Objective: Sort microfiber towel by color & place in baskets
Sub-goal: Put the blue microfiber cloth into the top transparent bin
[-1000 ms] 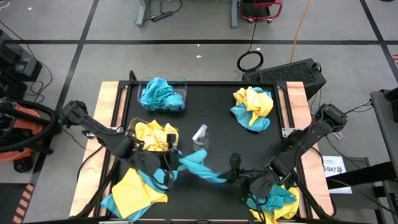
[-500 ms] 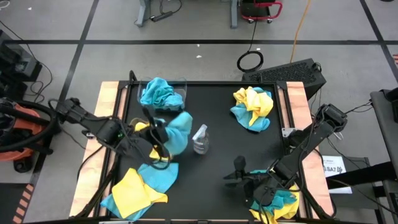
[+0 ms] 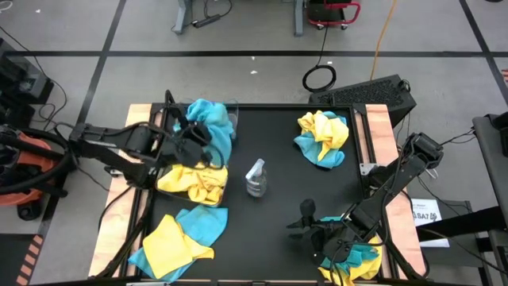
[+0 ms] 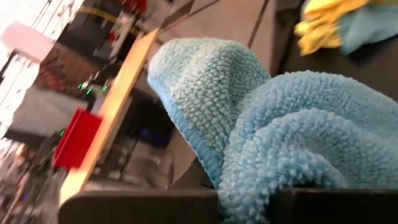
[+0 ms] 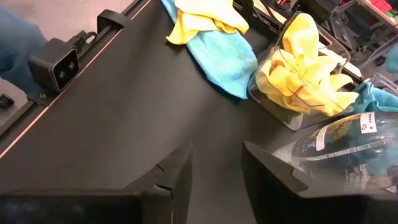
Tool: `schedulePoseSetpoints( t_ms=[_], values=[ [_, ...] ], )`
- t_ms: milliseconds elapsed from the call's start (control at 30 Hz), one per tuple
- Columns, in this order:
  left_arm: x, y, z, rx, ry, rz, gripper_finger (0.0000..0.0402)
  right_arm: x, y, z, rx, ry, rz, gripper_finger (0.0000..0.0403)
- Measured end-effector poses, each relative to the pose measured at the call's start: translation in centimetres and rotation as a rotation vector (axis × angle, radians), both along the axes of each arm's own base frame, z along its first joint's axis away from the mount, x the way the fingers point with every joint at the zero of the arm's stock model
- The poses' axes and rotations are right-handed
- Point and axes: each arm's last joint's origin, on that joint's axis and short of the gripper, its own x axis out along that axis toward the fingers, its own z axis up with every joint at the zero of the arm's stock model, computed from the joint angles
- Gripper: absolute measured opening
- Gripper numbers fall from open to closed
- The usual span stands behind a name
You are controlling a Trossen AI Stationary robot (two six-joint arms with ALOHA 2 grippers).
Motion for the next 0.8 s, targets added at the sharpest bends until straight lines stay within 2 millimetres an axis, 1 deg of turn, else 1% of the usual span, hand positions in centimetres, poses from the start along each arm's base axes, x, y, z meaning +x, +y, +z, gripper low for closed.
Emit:
schedulePoseSetpoints(
  t_ms=[233,467,567,800],
  values=[
    [-0.6,4.2,-0.4,0.009,0.087,0.178,0.0003,0.0,0.0,0.0,0.007,-0.003,-0.003,0.0128],
    [-1.4,8.3,-0.5,-0.013,0.097,0.352,0.0006,0.0,0.0,0.0,0.026,-0.004,-0.015,0.0128],
    [-1.4,10.0,-0.8,-0.058,0.104,0.394,0.0010,0.0,0.0,0.0,0.028,-0.003,-0.016,0.0128],
    [-0.9,13.3,-2.3,-0.158,0.158,0.454,0.0014,0.0,0.0,0.0,0.028,-0.003,-0.016,0.0128]
  ],
)
